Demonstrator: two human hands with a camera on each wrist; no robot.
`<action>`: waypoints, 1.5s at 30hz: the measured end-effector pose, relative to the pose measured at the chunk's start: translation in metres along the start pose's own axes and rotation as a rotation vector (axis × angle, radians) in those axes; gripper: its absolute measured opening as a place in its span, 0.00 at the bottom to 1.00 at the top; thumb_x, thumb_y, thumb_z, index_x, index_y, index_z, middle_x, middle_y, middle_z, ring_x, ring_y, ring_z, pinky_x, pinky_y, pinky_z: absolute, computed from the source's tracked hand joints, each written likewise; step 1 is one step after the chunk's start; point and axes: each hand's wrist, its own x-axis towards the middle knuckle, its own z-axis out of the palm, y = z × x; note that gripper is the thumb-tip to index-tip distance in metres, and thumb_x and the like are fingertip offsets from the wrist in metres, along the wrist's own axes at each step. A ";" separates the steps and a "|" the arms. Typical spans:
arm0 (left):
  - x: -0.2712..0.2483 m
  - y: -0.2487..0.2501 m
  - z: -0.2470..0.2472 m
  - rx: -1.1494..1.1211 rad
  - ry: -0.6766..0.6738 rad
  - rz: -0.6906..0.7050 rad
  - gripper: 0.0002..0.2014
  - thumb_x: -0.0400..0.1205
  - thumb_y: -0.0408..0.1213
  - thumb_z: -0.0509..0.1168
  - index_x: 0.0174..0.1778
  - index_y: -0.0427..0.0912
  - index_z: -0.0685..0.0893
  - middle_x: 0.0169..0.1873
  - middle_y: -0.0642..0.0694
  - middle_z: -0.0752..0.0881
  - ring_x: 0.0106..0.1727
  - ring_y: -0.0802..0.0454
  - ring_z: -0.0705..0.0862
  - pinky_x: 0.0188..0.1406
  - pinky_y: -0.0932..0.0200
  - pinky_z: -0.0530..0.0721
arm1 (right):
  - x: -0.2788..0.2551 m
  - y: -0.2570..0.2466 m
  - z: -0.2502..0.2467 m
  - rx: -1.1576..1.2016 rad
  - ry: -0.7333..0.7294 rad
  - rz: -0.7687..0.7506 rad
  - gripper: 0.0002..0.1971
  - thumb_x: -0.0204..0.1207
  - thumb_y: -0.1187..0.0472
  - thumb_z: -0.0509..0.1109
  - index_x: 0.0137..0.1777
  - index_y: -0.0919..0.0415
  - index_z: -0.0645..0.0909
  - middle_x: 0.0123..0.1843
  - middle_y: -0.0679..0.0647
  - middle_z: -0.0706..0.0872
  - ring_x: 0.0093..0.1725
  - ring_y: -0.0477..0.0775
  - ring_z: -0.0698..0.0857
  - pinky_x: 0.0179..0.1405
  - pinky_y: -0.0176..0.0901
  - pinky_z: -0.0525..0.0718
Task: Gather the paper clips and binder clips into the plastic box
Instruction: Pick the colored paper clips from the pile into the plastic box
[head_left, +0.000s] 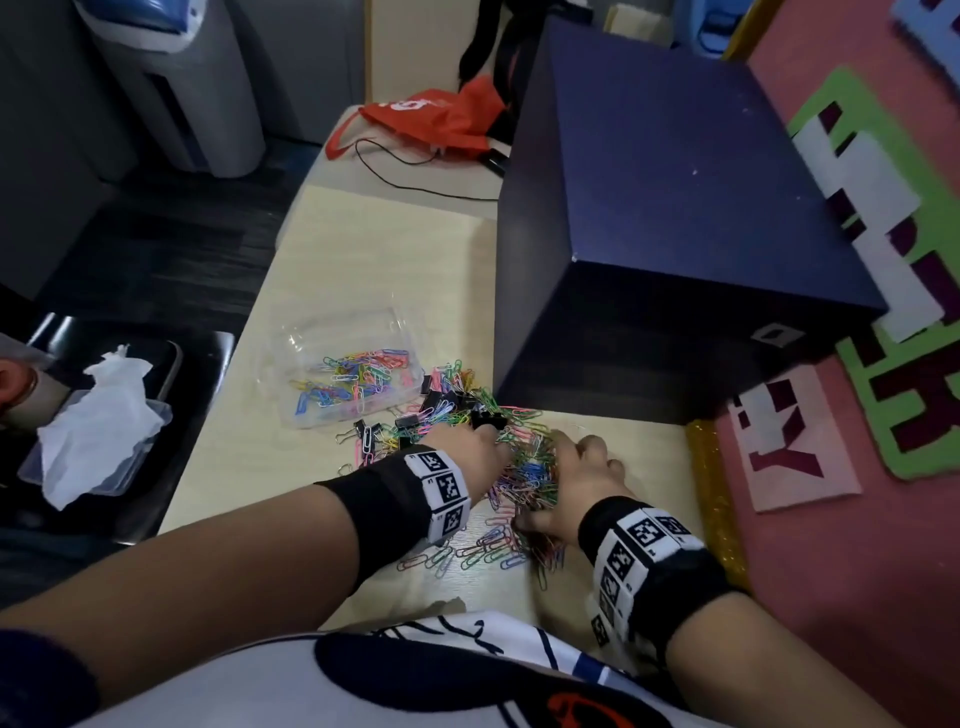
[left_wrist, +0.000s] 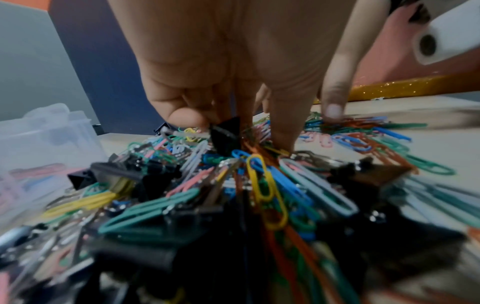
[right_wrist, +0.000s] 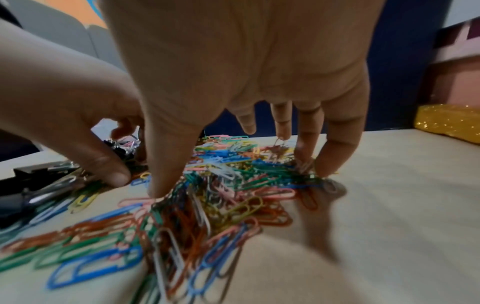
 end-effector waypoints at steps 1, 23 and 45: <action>0.000 0.000 -0.003 0.005 -0.028 -0.010 0.17 0.81 0.28 0.61 0.67 0.39 0.73 0.67 0.37 0.74 0.59 0.37 0.82 0.46 0.48 0.80 | -0.001 -0.001 0.001 0.000 -0.037 -0.007 0.52 0.63 0.39 0.78 0.81 0.43 0.49 0.76 0.55 0.56 0.74 0.63 0.63 0.68 0.54 0.74; -0.024 -0.076 -0.021 -0.341 0.352 -0.066 0.11 0.82 0.46 0.64 0.57 0.47 0.83 0.53 0.47 0.85 0.56 0.48 0.83 0.53 0.55 0.79 | 0.002 -0.057 -0.045 0.013 -0.030 -0.048 0.14 0.79 0.66 0.64 0.62 0.55 0.80 0.67 0.59 0.75 0.63 0.60 0.79 0.58 0.39 0.75; -0.054 -0.169 0.003 -0.274 0.255 -0.251 0.15 0.83 0.44 0.59 0.65 0.52 0.81 0.60 0.48 0.81 0.60 0.44 0.82 0.57 0.51 0.81 | 0.030 -0.135 -0.051 0.114 0.153 -0.289 0.16 0.80 0.59 0.66 0.67 0.53 0.78 0.66 0.56 0.79 0.61 0.56 0.82 0.63 0.43 0.77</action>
